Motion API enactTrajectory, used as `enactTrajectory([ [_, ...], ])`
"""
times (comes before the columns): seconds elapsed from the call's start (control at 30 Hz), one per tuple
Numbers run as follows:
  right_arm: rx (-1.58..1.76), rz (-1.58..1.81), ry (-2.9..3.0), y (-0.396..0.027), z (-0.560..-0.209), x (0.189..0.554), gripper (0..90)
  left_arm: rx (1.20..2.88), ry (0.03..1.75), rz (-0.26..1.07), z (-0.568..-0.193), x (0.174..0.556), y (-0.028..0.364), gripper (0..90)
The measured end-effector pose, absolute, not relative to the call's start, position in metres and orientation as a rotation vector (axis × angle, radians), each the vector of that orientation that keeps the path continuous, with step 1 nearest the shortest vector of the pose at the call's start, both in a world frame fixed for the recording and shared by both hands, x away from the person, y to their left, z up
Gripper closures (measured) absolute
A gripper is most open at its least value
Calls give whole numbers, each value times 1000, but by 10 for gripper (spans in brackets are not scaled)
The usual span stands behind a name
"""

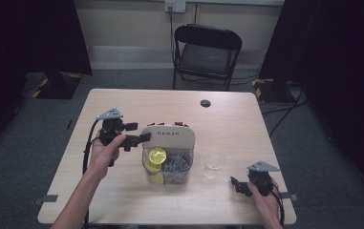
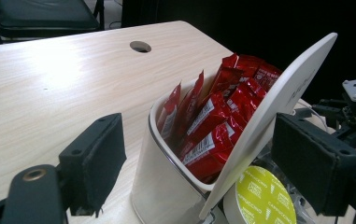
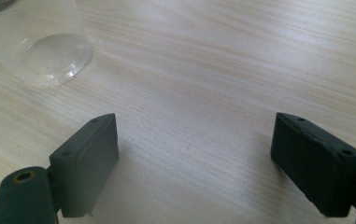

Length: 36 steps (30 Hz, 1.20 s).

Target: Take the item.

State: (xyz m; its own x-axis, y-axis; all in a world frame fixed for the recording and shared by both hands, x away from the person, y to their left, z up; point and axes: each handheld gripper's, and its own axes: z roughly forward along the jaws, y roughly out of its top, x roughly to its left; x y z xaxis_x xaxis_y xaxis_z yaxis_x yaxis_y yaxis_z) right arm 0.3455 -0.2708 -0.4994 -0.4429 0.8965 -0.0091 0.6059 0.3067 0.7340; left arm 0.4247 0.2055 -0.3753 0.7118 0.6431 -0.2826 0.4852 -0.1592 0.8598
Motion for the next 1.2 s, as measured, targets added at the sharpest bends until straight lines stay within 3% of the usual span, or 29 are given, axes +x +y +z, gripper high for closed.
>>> enactTrajectory([
  [0.7, 1257, 1072, 2183, -259, -469, 332, 146, 1812, 887, 176, -376, 426, 206, 164],
  [1.2, 1112, 1246, 2240, -242, -435, 318, 199, 1817, 882, 163, -376, 427, 206, 162],
])
